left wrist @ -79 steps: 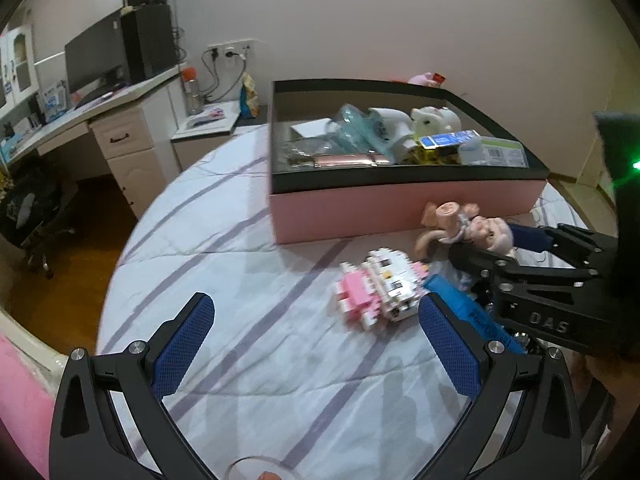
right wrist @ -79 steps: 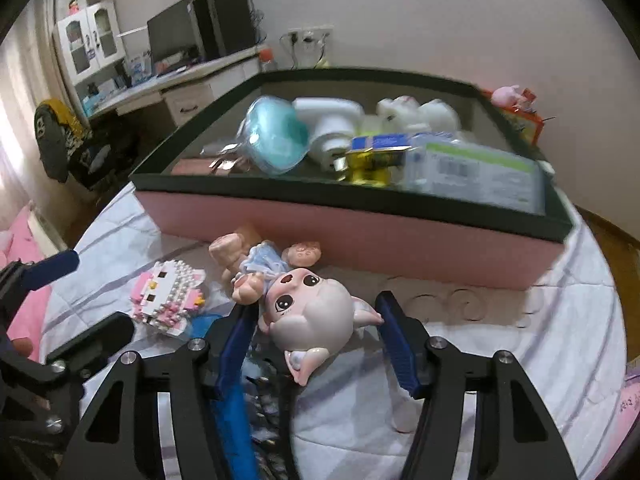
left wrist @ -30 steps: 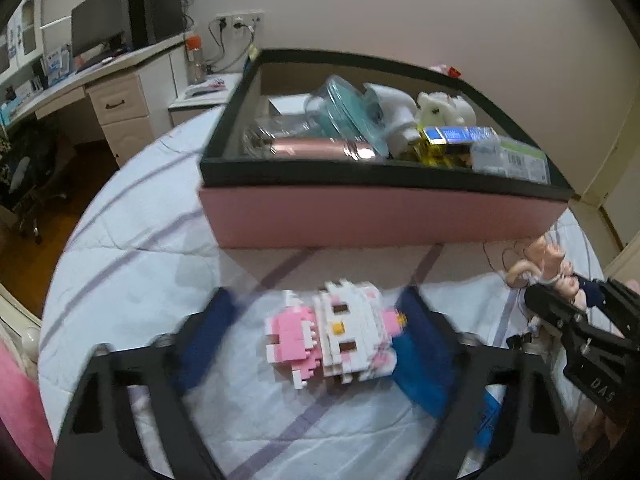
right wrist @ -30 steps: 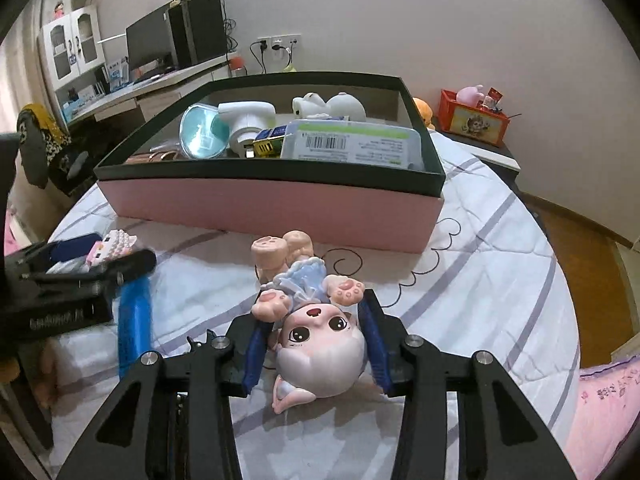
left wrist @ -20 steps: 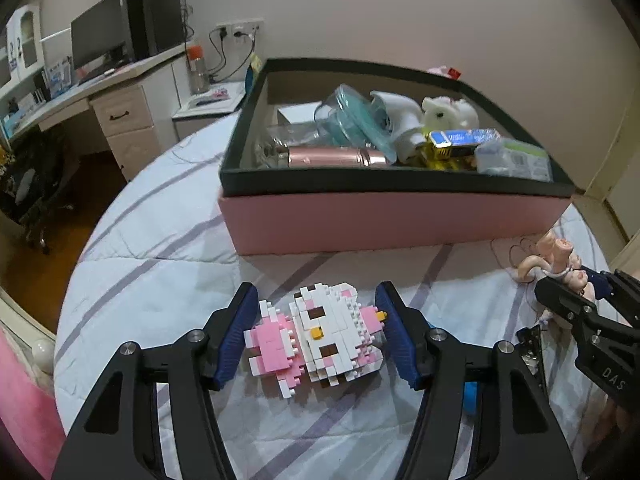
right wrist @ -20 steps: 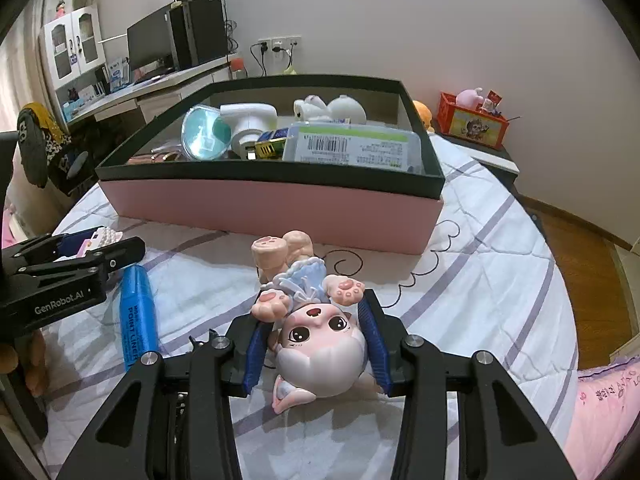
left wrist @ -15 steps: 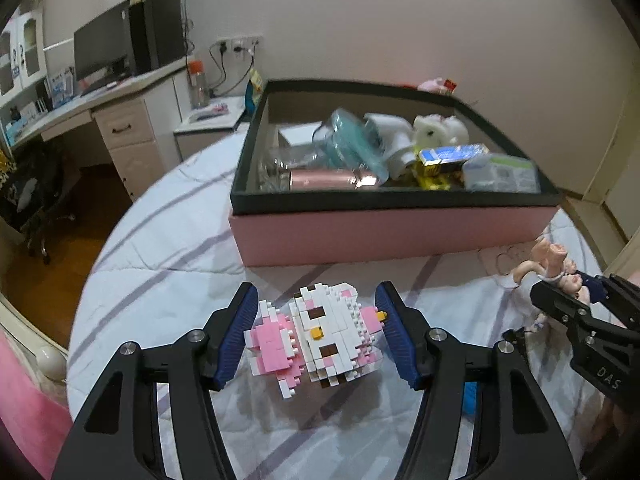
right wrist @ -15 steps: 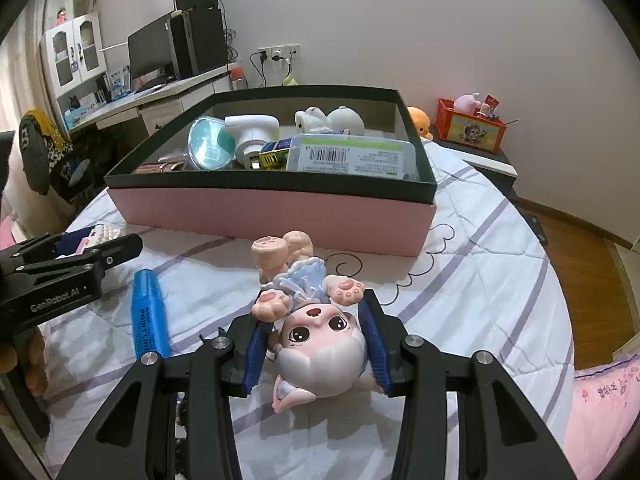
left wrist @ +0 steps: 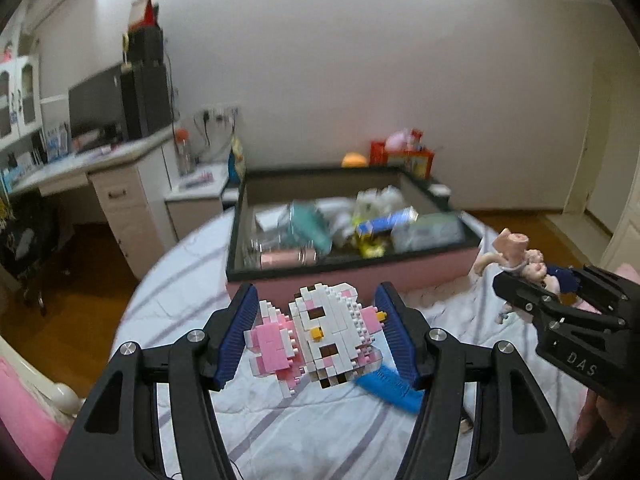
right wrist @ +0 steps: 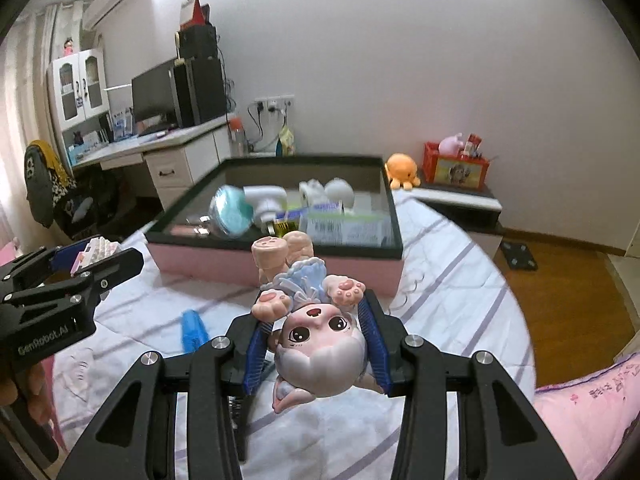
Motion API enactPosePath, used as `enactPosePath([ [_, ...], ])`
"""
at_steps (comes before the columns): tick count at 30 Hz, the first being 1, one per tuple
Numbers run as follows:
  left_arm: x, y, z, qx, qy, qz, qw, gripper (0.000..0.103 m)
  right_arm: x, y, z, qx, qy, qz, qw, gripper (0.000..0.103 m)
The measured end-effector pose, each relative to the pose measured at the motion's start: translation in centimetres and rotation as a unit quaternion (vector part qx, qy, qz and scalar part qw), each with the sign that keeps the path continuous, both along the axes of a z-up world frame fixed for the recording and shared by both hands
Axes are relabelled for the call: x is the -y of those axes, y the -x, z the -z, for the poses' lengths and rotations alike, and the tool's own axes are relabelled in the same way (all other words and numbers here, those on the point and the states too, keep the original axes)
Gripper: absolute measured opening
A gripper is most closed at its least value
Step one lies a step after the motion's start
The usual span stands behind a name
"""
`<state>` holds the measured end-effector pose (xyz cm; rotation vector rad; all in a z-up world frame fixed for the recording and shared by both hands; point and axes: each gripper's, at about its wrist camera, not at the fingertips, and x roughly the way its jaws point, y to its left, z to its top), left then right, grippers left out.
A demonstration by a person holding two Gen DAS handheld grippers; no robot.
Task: Organize rigid objects
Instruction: 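Carry pig doll and block figure into the pink box and open both tools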
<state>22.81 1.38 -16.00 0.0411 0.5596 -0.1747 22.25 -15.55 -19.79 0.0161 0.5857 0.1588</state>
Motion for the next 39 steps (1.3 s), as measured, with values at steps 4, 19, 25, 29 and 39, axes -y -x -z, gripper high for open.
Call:
enactPosePath([
  [4, 0.3, 1.8, -2.0, 0.032, -0.004, -0.001, 0.9995, 0.062, -0.4, 1.8, -2.2, 0.035, 0.006, 0.006, 0.999, 0.044],
  [19, 0.2, 6.9, -7.3, 0.106, -0.006, 0.003, 0.9944, 0.062, -1.8, 6.1, -6.8, 0.100, 0.012, -0.009, 0.995, 0.044],
  [25, 0.3, 6.5, -7.8, 0.115, -0.018, -0.005, 0.9932, 0.062, -1.9, 5.9, -7.3, 0.105, 0.015, -0.014, 0.994, 0.044],
  [29, 0.5, 5.1, -7.6, 0.114, -0.023, -0.008, 0.9932, 0.063, -2.1, 4.8, -7.3, 0.104, 0.015, -0.016, 0.994, 0.044],
  [39, 1.5, -3.7, -5.3, 0.063, -0.031, 0.010, 0.9975, 0.063, -1.8, -2.6, -5.5, 0.066, 0.024, -0.022, 0.997, 0.044],
])
